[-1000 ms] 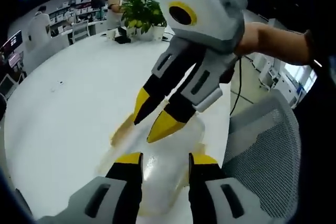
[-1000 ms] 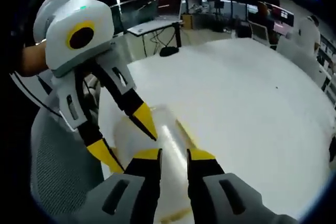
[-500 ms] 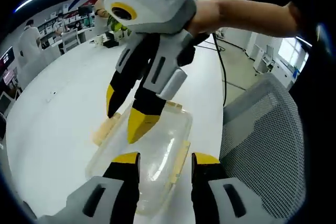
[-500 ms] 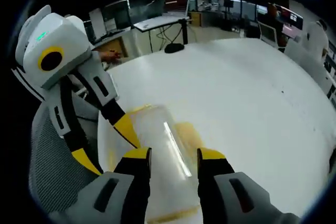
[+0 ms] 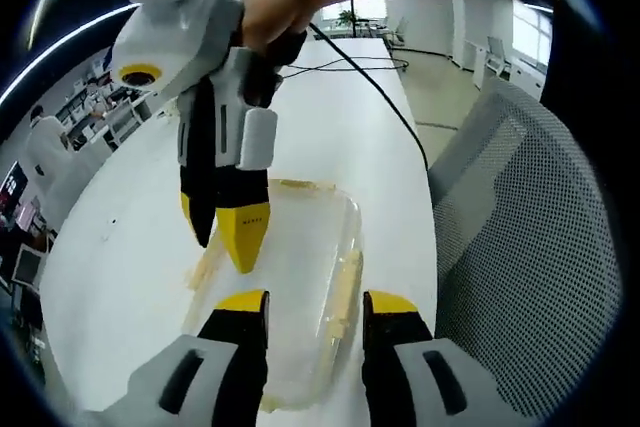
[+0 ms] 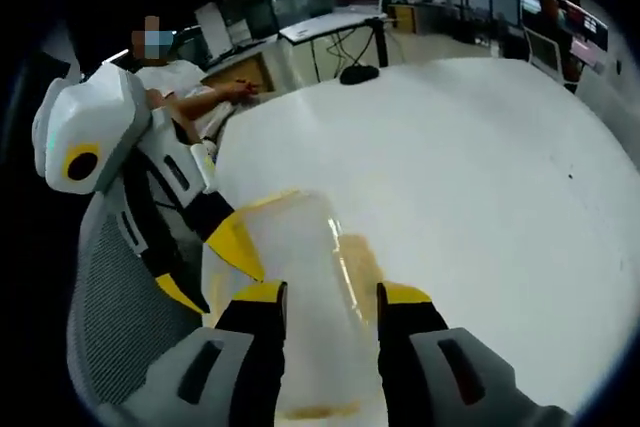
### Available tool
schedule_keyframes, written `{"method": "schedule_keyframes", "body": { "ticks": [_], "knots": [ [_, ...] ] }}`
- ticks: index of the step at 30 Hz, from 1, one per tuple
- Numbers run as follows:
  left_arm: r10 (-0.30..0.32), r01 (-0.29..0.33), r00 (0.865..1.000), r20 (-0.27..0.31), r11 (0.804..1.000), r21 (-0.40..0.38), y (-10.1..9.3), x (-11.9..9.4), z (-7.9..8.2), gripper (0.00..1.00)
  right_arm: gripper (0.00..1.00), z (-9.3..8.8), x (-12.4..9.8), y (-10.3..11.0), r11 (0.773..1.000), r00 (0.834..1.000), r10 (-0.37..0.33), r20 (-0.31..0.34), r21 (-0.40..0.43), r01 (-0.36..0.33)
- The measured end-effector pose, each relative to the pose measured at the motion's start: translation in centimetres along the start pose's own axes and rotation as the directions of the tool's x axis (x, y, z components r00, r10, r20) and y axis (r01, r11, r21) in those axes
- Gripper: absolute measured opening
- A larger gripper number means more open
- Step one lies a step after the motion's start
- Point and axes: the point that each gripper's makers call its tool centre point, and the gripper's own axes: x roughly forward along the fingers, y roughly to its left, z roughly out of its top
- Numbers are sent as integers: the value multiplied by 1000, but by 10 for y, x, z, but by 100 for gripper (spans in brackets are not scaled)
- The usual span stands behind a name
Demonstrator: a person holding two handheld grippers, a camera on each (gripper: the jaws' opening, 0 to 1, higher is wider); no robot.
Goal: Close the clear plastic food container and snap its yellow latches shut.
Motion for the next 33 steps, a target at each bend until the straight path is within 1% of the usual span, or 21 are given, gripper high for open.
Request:
{"method": "schedule_keyframes", "body": {
  "ticks": [1,3,5,7,11,13,17,24,26,27,28,29,30,31,32,33],
  "knots": [
    [6,-6,1000,0,1000,13,0,0,0,30,32,-2,1,-1,1000,1000,11,-20,3,-11],
    [13,-13,1000,-1,999,33,1,1,-1,29,31,-1,3,0,999,999,30,-37,-20,-31],
    [16,-16,1000,-1,999,47,1,1,-1,29,31,-1,4,3,998,997,57,-53,-20,-58],
    [19,-19,1000,0,998,64,1,2,-1,30,31,-1,7,2,997,996,62,-71,-32,-64],
    [23,-24,1000,4,996,88,1,2,-2,30,32,1,10,2,995,992,91,-91,-18,-93],
    [32,-33,999,4,993,113,1,2,-3,30,32,0,10,2,994,989,103,-105,-10,-105],
    [37,-37,999,0,990,136,1,3,-2,31,32,0,12,3,992,984,123,-129,-12,-126],
    [44,-43,999,-2,983,181,2,6,-2,32,31,-1,13,5,990,977,134,-167,-17,-139],
    [45,-45,999,3,982,184,2,7,-2,31,30,-2,13,5,990,974,136,-182,-10,-141],
    [45,-46,999,7,981,191,3,7,-2,30,29,-2,13,6,989,972,134,-191,-32,-142],
    [46,-47,999,9,981,191,3,8,-2,28,29,-2,13,7,989,970,134,-205,-34,-144],
    [90,-91,996,14,963,255,12,9,3,28,28,-2,14,8,986,965,152,-216,-39,-164],
    [77,-75,997,-5,973,220,7,10,1,28,27,-2,14,6,985,962,154,-227,-40,-167],
    [65,-62,998,-6,976,210,6,10,3,28,26,-2,14,6,985,960,155,-234,-38,-168],
    [37,-33,999,-17,984,174,0,9,-1,28,24,4,14,13,973,955,197,-223,-72,-218],
    [54,-52,999,-6,978,201,7,8,-1,28,24,4,9,6,978,954,166,-250,-84,-192]
  ]
}}
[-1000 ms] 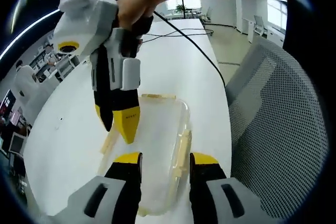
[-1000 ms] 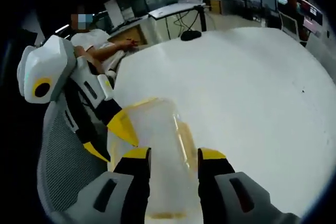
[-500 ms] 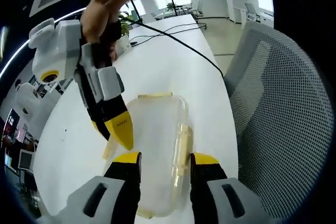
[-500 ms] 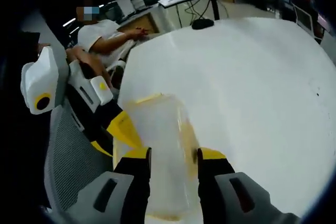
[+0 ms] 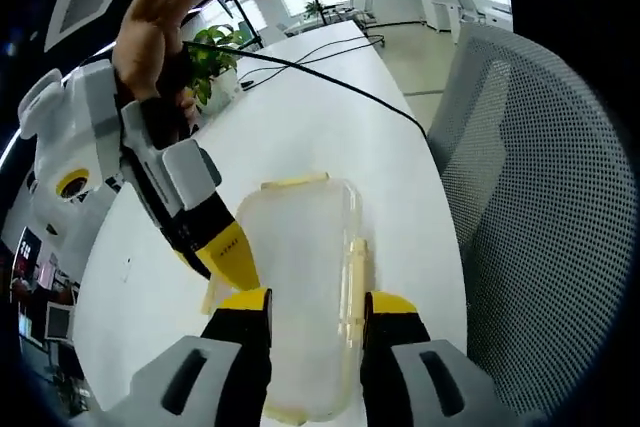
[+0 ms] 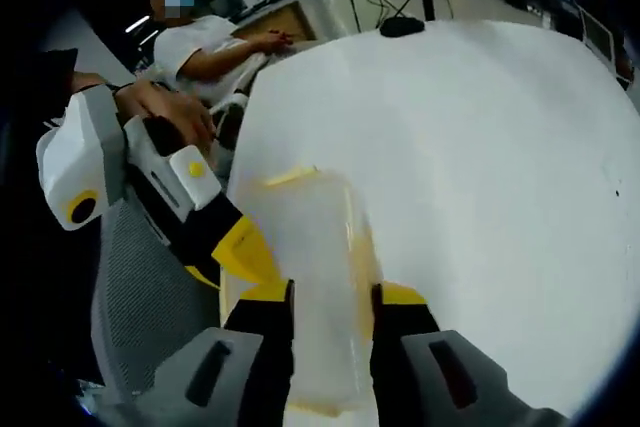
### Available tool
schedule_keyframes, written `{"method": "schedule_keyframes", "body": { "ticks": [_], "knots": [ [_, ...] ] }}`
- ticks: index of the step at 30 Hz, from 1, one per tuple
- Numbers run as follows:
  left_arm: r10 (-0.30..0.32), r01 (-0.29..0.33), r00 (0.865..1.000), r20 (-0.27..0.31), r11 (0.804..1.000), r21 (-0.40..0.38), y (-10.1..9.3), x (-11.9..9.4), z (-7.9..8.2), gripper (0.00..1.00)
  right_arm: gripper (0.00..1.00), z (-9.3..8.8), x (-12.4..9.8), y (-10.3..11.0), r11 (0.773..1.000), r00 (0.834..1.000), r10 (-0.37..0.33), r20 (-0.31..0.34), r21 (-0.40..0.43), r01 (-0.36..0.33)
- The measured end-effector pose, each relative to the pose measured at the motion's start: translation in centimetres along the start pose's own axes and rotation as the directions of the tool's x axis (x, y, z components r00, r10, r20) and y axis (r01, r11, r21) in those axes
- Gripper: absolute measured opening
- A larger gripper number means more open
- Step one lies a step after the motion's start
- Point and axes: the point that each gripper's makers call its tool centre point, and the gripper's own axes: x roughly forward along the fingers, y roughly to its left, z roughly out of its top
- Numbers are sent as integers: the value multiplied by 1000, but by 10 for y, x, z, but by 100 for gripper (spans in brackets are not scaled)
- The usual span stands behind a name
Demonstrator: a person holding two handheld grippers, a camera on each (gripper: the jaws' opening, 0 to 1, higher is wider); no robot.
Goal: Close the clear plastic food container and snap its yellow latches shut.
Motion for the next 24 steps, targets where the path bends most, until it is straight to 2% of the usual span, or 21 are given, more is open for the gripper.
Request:
{"method": "schedule_keyframes", "body": {
  "ticks": [5,9,24],
  "knots": [
    [-5,5,1000,-6,1000,0,-2,1,1,28,26,0,0,1,1000,1000,-9,5,14,9],
    [-6,6,1000,6,1000,3,-3,1,3,29,27,-2,-3,0,1000,999,-20,27,8,19],
    [-5,7,999,31,999,-34,-2,0,6,31,28,-6,-2,1,999,999,-40,36,14,40]
  ]
}}
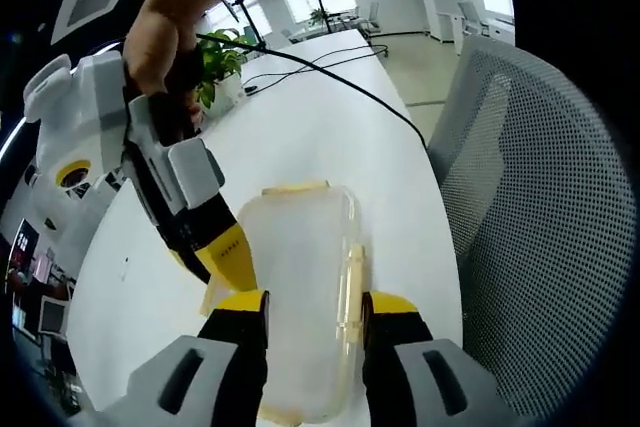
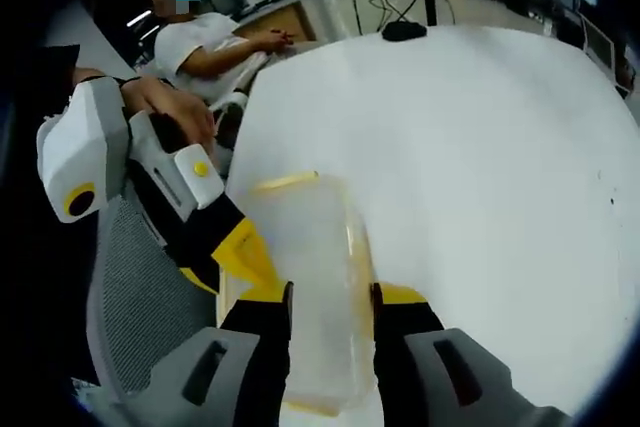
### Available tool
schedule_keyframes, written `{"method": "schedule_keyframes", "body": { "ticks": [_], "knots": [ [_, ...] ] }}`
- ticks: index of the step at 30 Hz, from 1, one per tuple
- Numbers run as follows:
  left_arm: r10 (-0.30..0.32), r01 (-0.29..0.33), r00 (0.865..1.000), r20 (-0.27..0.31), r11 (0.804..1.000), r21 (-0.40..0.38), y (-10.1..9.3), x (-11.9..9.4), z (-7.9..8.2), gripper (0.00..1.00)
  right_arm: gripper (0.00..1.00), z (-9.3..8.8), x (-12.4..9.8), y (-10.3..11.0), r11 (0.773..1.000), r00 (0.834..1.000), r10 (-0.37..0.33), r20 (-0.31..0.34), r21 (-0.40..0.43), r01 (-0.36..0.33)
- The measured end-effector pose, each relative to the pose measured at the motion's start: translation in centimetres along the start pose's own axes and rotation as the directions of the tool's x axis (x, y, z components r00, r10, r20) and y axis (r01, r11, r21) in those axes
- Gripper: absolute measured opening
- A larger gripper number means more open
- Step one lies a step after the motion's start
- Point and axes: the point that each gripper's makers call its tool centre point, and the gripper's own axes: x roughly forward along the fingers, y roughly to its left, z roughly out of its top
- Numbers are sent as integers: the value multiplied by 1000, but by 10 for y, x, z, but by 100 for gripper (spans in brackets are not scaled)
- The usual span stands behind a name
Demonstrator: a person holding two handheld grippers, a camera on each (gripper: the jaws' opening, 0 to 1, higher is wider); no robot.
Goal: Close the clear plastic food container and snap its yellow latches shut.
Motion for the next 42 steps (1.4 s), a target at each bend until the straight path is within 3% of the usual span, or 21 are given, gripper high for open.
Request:
{"method": "schedule_keyframes", "body": {
  "ticks": [11,24,42],
  "knots": [
    [0,0,1000,-4,999,-39,-1,-4,-3,34,31,-2,1,2,999,1000,-20,-6,-30,20],
    [18,-16,1000,23,994,-113,6,-16,-3,36,33,1,-10,2,997,997,-68,45,-29,69],
    [74,-55,996,54,954,-294,31,-36,-14,45,40,-10,-32,13,985,977,-168,130,-23,173]
  ]
}}
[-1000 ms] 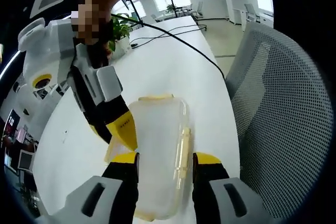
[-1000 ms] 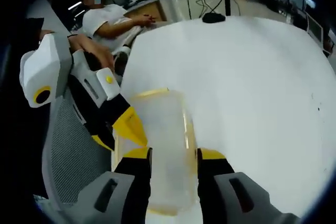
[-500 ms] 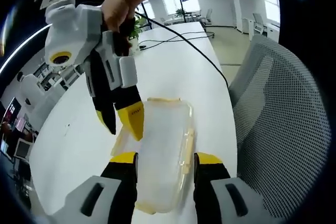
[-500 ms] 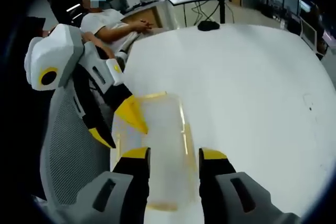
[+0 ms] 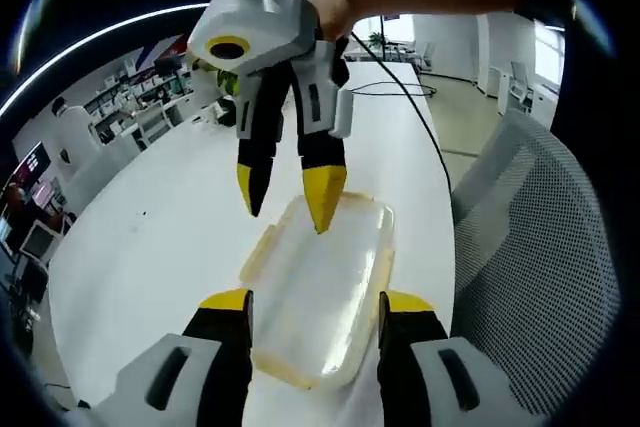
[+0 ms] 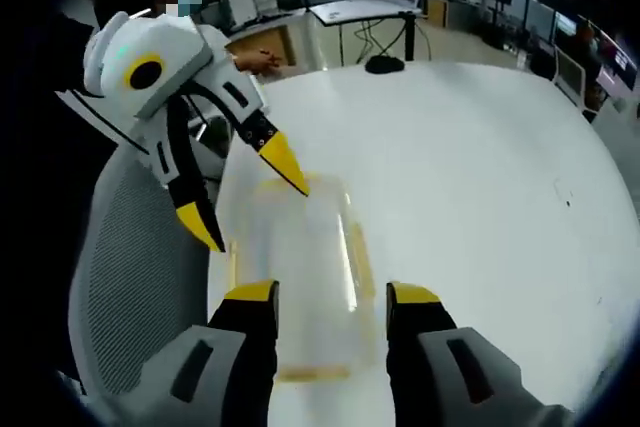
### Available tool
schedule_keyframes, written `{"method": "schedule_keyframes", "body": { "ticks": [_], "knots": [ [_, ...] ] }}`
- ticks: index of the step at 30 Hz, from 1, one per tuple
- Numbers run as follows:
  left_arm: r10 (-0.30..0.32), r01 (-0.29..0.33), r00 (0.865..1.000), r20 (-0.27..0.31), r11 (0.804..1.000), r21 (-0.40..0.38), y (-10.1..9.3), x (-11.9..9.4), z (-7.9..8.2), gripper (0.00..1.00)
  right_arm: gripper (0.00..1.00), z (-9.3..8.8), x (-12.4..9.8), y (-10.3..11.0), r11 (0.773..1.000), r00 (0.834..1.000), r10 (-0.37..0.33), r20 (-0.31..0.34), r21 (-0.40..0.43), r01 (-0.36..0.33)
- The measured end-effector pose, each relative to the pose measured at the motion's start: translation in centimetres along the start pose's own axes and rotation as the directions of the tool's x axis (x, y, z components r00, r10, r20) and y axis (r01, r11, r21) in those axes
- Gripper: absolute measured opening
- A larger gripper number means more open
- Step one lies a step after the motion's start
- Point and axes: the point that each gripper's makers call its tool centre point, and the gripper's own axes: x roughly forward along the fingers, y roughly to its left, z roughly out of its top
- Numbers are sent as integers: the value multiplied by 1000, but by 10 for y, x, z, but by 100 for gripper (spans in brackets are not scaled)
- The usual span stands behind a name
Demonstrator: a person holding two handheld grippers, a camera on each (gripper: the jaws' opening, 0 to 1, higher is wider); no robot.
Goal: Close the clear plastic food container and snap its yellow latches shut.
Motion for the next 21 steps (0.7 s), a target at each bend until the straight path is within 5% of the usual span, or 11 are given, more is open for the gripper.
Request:
{"method": "schedule_keyframes", "body": {
  "ticks": [21],
  "knots": [
    [56,-57,998,-8,993,-104,10,-14,-17,52,45,-35,-20,21,989,989,-142,44,46,140]
  ]
}}
